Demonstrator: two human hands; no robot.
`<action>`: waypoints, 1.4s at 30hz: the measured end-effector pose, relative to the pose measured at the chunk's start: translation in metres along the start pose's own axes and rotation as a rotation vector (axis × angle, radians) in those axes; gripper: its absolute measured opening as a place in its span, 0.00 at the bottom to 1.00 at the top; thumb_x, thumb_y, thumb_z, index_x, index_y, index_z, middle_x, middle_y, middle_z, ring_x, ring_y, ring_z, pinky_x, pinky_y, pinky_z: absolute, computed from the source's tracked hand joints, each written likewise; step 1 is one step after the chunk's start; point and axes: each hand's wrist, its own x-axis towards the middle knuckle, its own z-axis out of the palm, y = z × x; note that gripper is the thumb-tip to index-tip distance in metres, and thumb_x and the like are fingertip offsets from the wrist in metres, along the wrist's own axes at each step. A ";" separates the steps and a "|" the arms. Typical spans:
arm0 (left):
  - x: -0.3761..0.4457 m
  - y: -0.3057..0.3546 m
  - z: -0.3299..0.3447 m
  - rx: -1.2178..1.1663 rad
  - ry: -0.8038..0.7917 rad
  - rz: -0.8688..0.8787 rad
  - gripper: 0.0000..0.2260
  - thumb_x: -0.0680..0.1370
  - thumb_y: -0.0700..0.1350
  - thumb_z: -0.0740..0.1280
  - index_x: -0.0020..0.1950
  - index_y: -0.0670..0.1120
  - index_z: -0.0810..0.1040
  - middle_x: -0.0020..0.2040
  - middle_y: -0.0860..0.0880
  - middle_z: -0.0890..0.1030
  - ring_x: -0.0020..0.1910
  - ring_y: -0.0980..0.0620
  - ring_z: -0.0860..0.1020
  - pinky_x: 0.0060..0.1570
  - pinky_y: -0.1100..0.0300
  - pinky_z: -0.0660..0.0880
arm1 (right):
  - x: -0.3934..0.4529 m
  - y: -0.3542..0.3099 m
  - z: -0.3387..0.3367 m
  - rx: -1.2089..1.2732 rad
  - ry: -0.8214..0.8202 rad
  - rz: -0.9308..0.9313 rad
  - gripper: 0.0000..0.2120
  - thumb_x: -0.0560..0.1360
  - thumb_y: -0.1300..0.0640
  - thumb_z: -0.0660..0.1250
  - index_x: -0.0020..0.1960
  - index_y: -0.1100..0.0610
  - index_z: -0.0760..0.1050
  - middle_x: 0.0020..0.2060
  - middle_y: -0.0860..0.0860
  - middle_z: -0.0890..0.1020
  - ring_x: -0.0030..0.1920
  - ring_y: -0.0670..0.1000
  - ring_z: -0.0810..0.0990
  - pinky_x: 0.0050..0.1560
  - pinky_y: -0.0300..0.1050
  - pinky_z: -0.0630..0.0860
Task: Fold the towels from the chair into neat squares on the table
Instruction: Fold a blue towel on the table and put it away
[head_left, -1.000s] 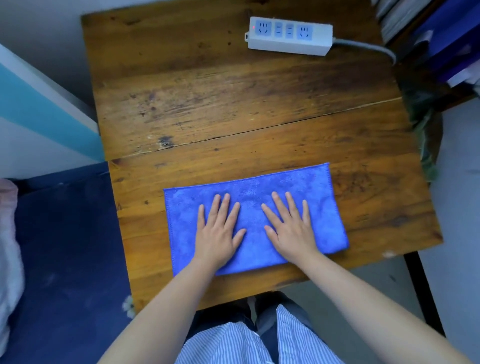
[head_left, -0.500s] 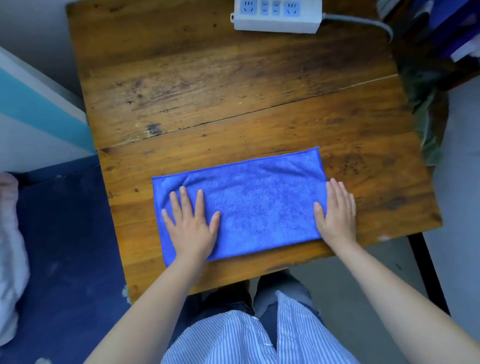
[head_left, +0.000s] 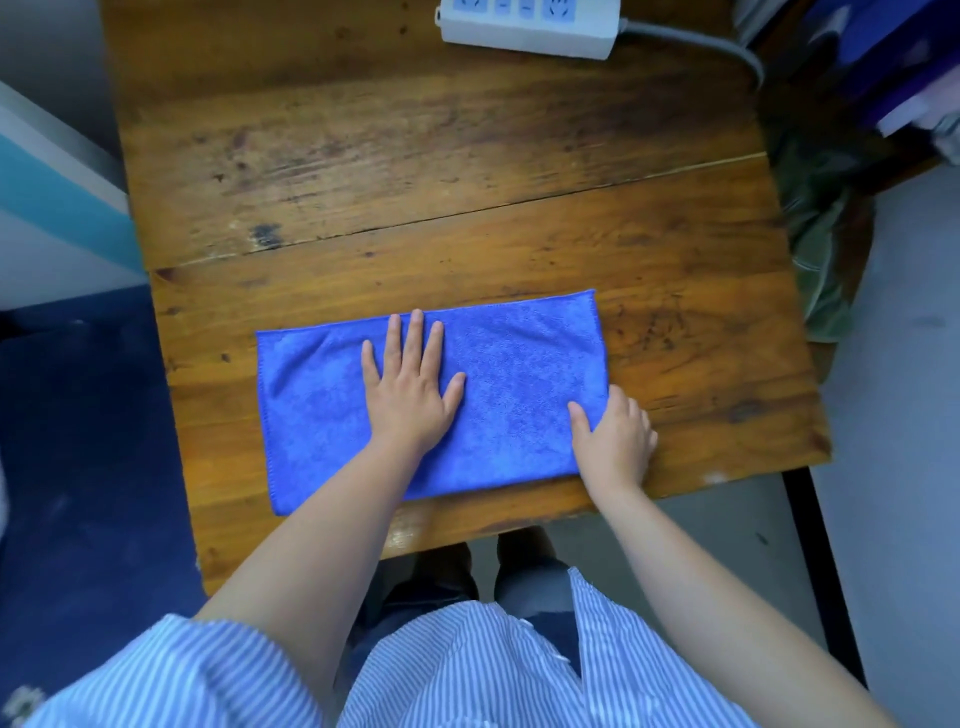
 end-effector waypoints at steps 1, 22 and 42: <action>-0.001 0.000 0.000 0.006 -0.010 0.000 0.41 0.65 0.62 0.30 0.77 0.50 0.45 0.78 0.50 0.45 0.77 0.48 0.41 0.73 0.46 0.38 | 0.000 -0.001 0.000 0.006 -0.006 0.007 0.20 0.76 0.51 0.62 0.62 0.63 0.70 0.58 0.60 0.76 0.62 0.59 0.69 0.59 0.52 0.62; -0.087 -0.144 -0.011 -0.206 0.203 -0.298 0.24 0.80 0.47 0.59 0.73 0.41 0.61 0.76 0.42 0.58 0.76 0.44 0.53 0.72 0.43 0.53 | -0.098 -0.142 0.006 0.226 -0.331 -0.601 0.10 0.74 0.64 0.63 0.53 0.68 0.75 0.55 0.61 0.77 0.57 0.58 0.74 0.53 0.38 0.65; -0.091 -0.098 -0.021 -0.388 0.019 -0.270 0.17 0.79 0.49 0.57 0.60 0.39 0.71 0.56 0.41 0.75 0.57 0.41 0.73 0.52 0.51 0.72 | -0.082 -0.084 0.028 -0.503 -0.400 -0.915 0.42 0.72 0.48 0.67 0.75 0.57 0.45 0.75 0.56 0.38 0.66 0.53 0.26 0.75 0.54 0.42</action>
